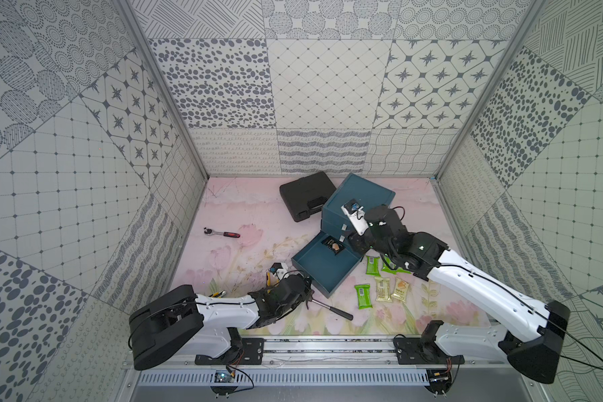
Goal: Take the cookies out of the drawer
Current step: Move the cookie to the drawer.
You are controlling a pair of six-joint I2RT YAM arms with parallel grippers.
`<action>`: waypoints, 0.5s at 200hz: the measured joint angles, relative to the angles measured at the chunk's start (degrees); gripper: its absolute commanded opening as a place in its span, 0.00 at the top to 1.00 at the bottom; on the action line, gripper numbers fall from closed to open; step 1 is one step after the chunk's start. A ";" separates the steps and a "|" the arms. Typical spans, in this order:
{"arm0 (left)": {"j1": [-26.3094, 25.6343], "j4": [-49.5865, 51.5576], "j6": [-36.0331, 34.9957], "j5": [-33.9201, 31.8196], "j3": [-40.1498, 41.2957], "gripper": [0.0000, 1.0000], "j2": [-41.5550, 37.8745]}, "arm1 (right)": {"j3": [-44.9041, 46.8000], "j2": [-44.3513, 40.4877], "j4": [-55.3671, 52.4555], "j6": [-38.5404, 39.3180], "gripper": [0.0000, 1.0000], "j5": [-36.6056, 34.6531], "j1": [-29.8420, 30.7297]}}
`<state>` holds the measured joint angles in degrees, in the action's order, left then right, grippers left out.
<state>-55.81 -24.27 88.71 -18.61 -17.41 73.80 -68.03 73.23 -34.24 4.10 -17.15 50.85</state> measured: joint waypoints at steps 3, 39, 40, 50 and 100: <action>0.00 0.04 0.00 0.00 0.00 1.00 -0.04 | -0.02 0.87 0.20 0.15 0.38 -0.24 0.70; 0.00 0.85 -0.02 0.00 0.00 1.00 -0.72 | -1.29 14.10 0.48 0.92 0.44 -1.92 6.45; 0.00 0.92 -0.02 0.00 0.00 1.00 -0.74 | -1.40 14.53 0.39 0.92 0.44 -2.01 6.56; 0.00 1.36 -0.02 -0.02 0.00 1.00 -1.07 | -2.25 17.55 0.26 0.94 0.45 -2.49 7.15; 0.00 2.51 -0.02 -0.09 0.00 1.00 -1.68 | -7.04 29.20 0.28 1.25 0.53 -4.57 6.75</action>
<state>-55.81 -21.76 88.68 -18.70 -17.41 72.12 -75.07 102.43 -33.95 5.34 -21.71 57.60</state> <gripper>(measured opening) 0.089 0.489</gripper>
